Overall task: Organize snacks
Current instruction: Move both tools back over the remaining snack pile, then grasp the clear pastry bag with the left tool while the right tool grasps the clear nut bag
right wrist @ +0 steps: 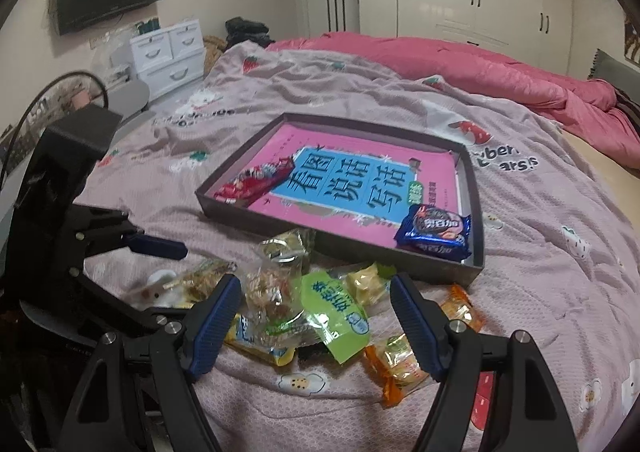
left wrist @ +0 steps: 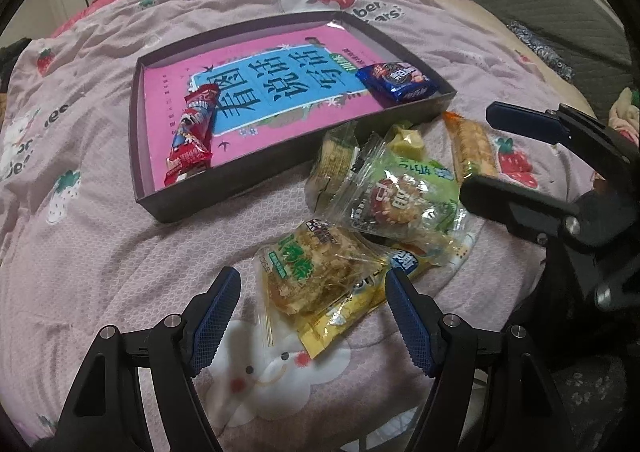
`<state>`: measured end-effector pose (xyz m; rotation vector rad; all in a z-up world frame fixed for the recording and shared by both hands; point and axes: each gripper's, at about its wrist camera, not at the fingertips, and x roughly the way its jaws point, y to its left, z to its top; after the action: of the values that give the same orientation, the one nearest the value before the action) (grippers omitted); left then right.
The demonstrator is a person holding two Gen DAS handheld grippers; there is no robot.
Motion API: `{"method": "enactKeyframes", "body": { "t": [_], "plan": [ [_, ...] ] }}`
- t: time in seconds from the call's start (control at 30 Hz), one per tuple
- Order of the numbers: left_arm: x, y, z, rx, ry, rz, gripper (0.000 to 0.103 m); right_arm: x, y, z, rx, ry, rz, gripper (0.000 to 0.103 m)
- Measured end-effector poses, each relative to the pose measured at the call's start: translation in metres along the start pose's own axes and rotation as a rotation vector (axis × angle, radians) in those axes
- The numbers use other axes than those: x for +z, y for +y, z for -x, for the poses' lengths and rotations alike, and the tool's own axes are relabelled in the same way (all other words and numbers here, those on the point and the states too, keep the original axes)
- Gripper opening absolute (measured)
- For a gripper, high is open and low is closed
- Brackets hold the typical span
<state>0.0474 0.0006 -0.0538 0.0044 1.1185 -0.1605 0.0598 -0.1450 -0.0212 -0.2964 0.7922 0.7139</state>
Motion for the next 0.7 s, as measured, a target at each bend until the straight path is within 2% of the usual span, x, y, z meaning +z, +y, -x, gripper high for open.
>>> {"method": "enactKeyframes", "body": {
  "t": [0.17, 0.53, 0.7],
  "plan": [
    [0.001, 0.005, -0.007, 0.008, 0.005, 0.014, 0.076, -0.002, 0.003, -0.009, 0.011, 0.031, 0.021, 0.076],
    [0.005, 0.015, -0.011, -0.048, -0.004, 0.029, 0.076, -0.004, 0.007, -0.028, 0.029, 0.076, 0.053, 0.076],
    [0.007, 0.020, -0.013, -0.047, -0.004, 0.039, 0.076, -0.005, 0.013, -0.036, 0.013, 0.089, 0.091, 0.076]
  ]
}}
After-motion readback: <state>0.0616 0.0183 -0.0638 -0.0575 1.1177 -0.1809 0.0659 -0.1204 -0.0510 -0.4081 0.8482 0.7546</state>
